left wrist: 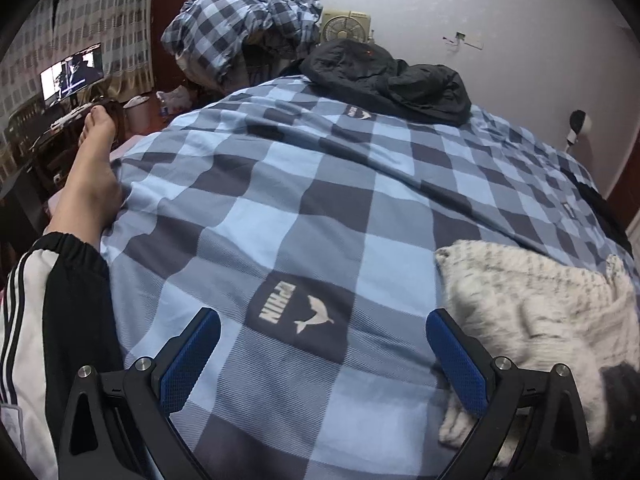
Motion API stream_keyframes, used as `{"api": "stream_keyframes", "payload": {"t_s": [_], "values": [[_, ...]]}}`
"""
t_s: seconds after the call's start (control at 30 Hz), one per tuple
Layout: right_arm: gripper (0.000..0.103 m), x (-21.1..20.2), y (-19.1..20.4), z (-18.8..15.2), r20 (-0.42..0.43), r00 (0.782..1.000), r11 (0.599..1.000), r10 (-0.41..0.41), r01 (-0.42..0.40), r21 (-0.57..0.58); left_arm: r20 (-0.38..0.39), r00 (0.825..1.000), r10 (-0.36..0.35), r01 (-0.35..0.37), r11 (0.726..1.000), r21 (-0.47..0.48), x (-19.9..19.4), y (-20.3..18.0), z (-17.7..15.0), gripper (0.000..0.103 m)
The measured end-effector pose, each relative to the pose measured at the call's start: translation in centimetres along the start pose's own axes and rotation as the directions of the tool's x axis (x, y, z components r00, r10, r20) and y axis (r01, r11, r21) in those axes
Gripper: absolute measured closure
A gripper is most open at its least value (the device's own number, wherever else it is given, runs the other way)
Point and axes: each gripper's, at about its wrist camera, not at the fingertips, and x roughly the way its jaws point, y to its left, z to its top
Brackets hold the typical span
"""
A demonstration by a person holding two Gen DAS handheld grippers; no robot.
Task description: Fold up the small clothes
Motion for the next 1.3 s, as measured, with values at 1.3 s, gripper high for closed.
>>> {"api": "stream_keyframes", "payload": {"t_s": [1.3], "values": [[0.001,3.7,-17.4,-10.3,0.207,0.732,0.368,0.649,-0.540,0.757,-0.402,0.798,-0.450,0.515,0.855,0.065,3.3,-7.4,3.5,0.000]]}}
